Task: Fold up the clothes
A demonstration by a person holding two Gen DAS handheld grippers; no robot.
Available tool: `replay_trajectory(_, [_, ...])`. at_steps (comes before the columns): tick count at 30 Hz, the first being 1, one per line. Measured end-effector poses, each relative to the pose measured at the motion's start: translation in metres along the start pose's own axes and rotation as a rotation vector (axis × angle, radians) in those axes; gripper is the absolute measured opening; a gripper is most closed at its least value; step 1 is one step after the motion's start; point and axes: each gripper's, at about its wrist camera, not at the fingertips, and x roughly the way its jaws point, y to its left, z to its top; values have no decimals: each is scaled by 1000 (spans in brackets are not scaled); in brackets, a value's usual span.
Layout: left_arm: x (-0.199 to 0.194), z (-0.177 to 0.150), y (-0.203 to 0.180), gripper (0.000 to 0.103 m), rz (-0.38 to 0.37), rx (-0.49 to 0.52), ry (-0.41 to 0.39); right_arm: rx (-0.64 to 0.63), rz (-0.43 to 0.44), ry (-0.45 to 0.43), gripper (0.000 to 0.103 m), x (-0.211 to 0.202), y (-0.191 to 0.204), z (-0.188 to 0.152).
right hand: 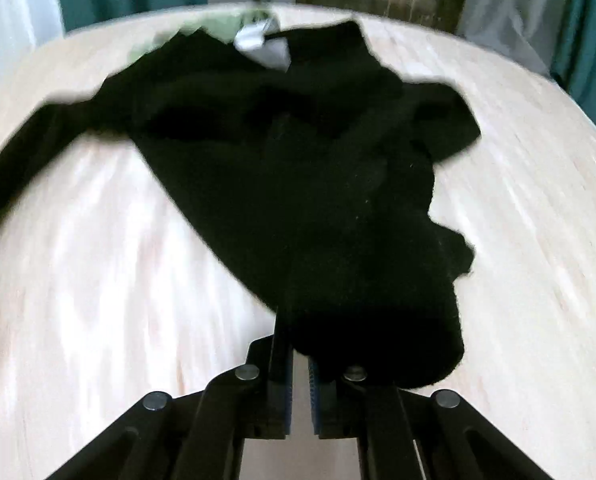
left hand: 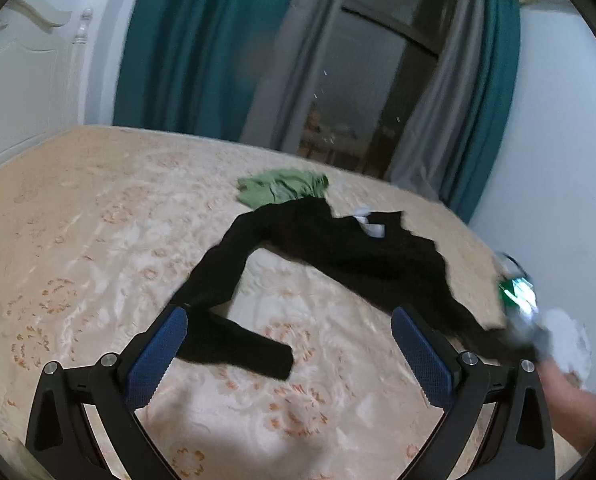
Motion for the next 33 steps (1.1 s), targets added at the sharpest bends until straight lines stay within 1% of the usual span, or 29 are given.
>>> replay_trajectory(2, [12,-6,-12,103,-9,38,60,16,7,55,3,-25,-8,-59])
replay_trajectory(3, [17,-9,-17,103,-14,53,78,28,8,82,0,-38,-12,-87])
replay_trajectory(4, [20,-12,-23,103,-24,71,93,41,7,108,0,-49,-16,-114])
replay_trajectory(5, [22,-14,-29,103,-32,88,100,54,-7,127,0,-58,-20,-139])
replay_trajectory(7, [20,-17,-37,103,-36,121,96,60,-71,134,0,-80,-25,-186])
replay_trajectory(8, [18,-17,-38,103,-33,134,90,58,-111,129,1,-92,-27,-207])
replay_trajectory(9, [15,-17,-39,103,-26,142,81,50,-167,102,10,-104,-27,-218])
replay_trajectory(10, [12,-15,-36,103,-18,144,71,61,-194,70,17,-115,-26,-224])
replay_trajectory(11, [8,-13,-32,103,-10,142,60,84,-179,39,35,-123,-25,-224])
replay_trajectory(12, [5,-9,-27,103,-3,134,49,104,-153,3,59,-130,-21,-220])
replay_trajectory(13, [3,-4,-21,103,4,122,41,117,-105,-41,68,-132,-11,-205])
replay_trajectory(14, [1,-1,-14,103,10,108,33,121,-51,-83,80,-134,1,-191])
replay_trajectory(15, [-2,2,-7,103,17,92,26,102,14,-116,86,-134,15,-178])
replay_trajectory(16, [-5,5,2,103,24,70,20,82,79,-149,87,-135,29,-166])
replay_trajectory(17, [-7,8,12,103,32,46,15,62,145,-171,87,-131,44,-152])
replay_trajectory(20, [-13,16,38,103,45,-26,8,-4,350,-162,86,-91,105,-106])
replay_trajectory(21, [-15,17,45,103,47,-46,4,-27,411,-160,76,-74,126,-91])
replay_trajectory(22, [-16,19,53,103,49,-69,0,-50,447,-156,67,-53,148,-77])
replay_trajectory(24, [-19,21,64,103,48,-103,-6,-87,444,-131,26,-22,183,-61])
replay_trajectory(25, [-21,22,69,103,45,-118,-10,-92,432,-111,20,-9,195,-56])
replay_trajectory(26, [-23,23,73,103,42,-129,-13,-97,420,-92,18,5,207,-50])
replay_trajectory(27, [-24,23,75,103,39,-135,-17,-102,409,-73,18,18,218,-44])
replay_trajectory(28, [-26,24,76,103,38,-138,-21,-99,401,-60,21,28,228,-38])
replay_trajectory(29, [-28,24,76,103,39,-138,-25,-81,406,-64,35,29,231,-32])
replay_trajectory(30, [-29,25,76,103,41,-137,-29,-60,410,-71,64,30,234,-26])
replay_trajectory(32, [-33,26,75,103,46,-129,-37,-15,394,-82,96,34,237,-17])
replay_trajectory(33, [-34,27,74,103,45,-125,-42,3,392,-80,95,36,239,-13])
